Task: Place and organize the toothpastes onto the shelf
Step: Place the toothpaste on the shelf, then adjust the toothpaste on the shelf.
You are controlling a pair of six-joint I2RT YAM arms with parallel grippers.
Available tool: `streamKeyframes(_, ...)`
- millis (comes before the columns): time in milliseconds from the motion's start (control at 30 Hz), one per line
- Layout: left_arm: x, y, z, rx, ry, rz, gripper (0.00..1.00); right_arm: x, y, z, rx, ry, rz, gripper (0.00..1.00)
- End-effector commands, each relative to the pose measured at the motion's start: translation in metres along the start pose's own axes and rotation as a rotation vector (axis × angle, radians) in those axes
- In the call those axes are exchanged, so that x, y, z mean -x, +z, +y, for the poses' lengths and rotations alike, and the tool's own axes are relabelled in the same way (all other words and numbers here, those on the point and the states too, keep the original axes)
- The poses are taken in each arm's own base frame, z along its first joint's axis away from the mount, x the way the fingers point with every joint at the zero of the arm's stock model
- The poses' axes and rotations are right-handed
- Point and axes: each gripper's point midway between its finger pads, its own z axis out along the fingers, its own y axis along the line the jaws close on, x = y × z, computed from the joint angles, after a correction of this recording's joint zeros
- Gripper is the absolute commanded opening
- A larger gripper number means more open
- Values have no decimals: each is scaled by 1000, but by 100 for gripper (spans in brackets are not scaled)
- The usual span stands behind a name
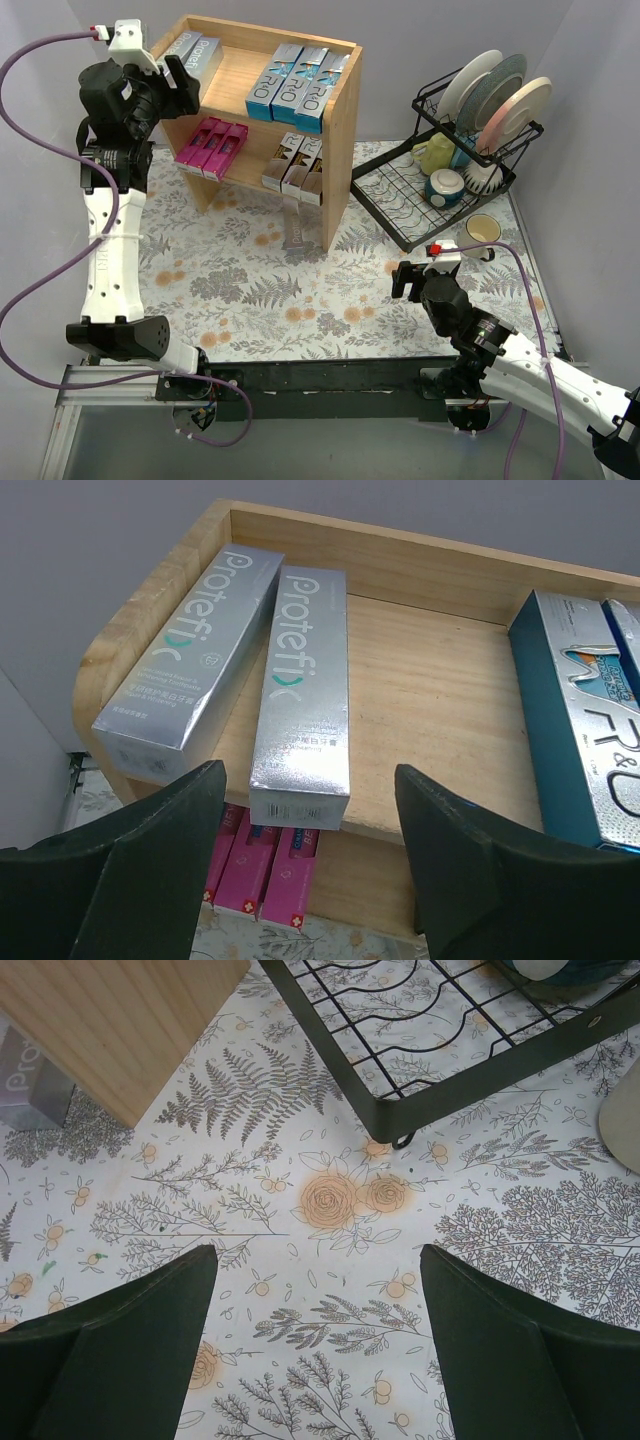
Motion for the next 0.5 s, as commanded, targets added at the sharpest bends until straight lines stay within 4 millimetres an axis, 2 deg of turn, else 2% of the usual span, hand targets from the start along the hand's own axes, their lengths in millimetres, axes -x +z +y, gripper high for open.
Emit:
streamKeyframes(0, 1, -11, 0, 9, -11, -10, 68, 15, 0, 4, 5, 33, -38, 90)
streamKeyframes(267, -13, -5, -5, -24, -26, 15, 68, 12, -1, 2, 3, 39, -37, 90)
streamKeyframes(467, -20, 0, 10, 51, -21, 22, 61, 12, 0, 2, -1, 31, -36, 90)
